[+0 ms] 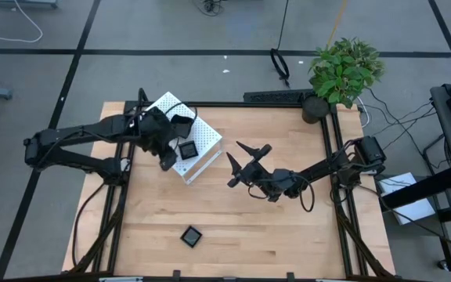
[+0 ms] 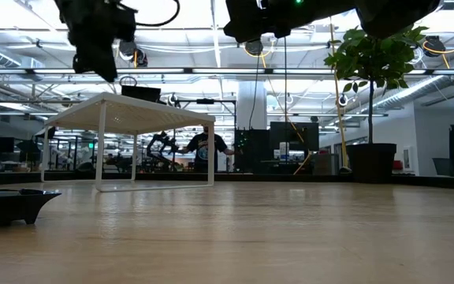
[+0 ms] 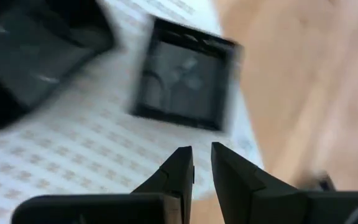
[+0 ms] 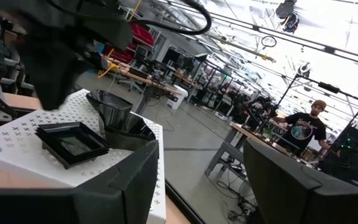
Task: Pick & Place Mini shaped plates
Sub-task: Stack the black square plate on top of the black square plate on the shelf
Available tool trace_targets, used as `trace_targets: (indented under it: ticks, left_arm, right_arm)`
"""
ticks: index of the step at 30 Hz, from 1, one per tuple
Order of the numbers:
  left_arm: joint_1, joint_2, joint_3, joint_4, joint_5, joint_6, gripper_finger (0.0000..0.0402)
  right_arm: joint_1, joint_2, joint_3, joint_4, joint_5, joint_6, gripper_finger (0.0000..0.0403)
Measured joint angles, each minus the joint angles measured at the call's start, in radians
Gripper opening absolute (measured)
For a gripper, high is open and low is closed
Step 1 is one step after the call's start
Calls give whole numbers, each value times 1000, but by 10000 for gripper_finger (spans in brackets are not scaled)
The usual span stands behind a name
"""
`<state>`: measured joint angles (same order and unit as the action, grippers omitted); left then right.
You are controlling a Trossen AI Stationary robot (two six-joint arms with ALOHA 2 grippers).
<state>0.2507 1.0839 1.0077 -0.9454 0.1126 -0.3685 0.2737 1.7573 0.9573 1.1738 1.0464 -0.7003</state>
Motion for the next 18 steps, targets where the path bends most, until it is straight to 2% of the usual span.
trace_targets:
  ticks: [4,8,12,18]
  left_arm:
    - [-107,-6,0,11,120,7,61]
    - [-317,19,-16,132,137,-8,62]
    - [-535,95,-38,221,24,-202,85]
    - [-772,315,-41,211,-101,-527,159]
  right_arm:
    - [23,0,0,1,0,-17,221]
    - [40,0,0,3,15,-42,221]
    - [43,0,0,2,56,-47,221]
    - [43,0,0,-1,56,-43,222]
